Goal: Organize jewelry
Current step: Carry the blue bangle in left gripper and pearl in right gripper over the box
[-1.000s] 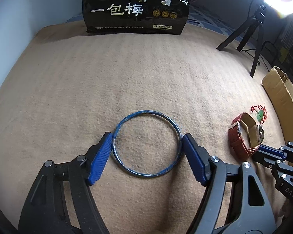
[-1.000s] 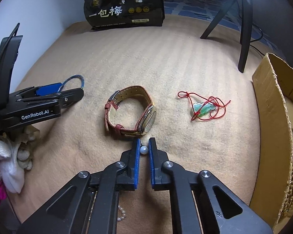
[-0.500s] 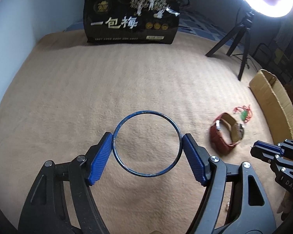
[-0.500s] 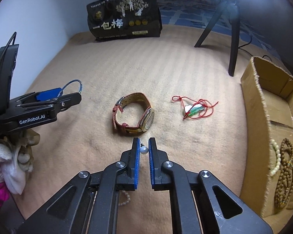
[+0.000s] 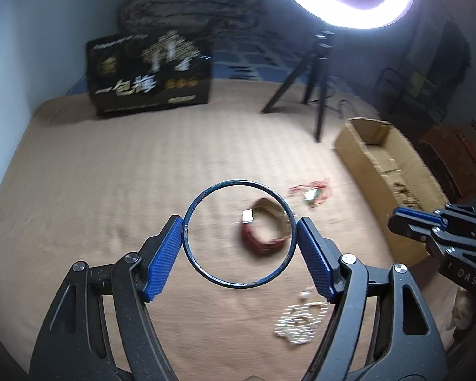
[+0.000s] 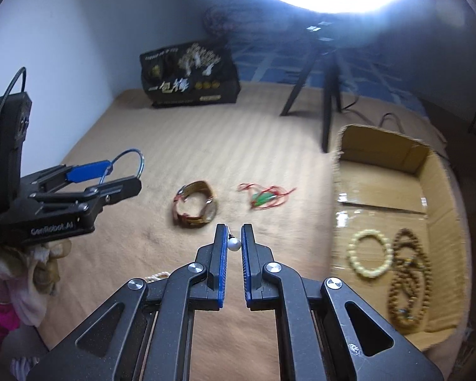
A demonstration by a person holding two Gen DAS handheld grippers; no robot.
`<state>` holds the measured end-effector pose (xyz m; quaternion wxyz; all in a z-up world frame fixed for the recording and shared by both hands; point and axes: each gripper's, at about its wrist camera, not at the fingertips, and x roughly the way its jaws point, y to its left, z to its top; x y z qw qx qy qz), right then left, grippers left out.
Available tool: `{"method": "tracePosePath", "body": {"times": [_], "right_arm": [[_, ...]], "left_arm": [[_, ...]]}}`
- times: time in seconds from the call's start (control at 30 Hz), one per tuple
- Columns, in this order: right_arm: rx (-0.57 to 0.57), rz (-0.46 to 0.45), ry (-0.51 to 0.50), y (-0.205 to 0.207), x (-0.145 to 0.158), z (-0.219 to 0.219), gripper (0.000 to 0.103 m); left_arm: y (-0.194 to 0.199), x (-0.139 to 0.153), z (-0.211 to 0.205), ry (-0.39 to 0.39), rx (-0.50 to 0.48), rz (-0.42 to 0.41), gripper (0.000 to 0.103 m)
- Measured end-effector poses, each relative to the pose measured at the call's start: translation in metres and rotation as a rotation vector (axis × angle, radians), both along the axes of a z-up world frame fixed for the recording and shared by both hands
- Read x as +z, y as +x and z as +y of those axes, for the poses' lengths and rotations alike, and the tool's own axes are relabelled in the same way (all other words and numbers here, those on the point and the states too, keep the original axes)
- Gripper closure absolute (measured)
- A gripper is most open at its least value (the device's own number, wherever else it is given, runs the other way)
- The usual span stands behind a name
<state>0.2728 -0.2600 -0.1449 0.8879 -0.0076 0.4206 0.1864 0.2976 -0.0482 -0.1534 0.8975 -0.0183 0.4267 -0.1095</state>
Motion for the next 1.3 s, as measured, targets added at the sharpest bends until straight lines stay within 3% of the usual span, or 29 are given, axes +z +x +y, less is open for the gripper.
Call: {"method": "tracePosePath", "body": {"times": [0.33,0.63,1.3], "right_arm": [[-0.108,-0.048,0.012,-0.003,0.021,-0.065,0.096],[-0.178,-0.077,-0.023,0.009,0.029,-0.105,0.096],[-0.256,-0.052,-0.032,0.047,0.007,-0.142,0.096]], "left_arm": [[-0.004,0.028,-0.07,-0.021,-0.119,-0.037,0.028],[0.001,0.032,-0.132,-0.039,-0.204,-0.036,0.028],[0.014,-0.001,-0.213,-0.055,-0.312,0.022,0.028]]}}
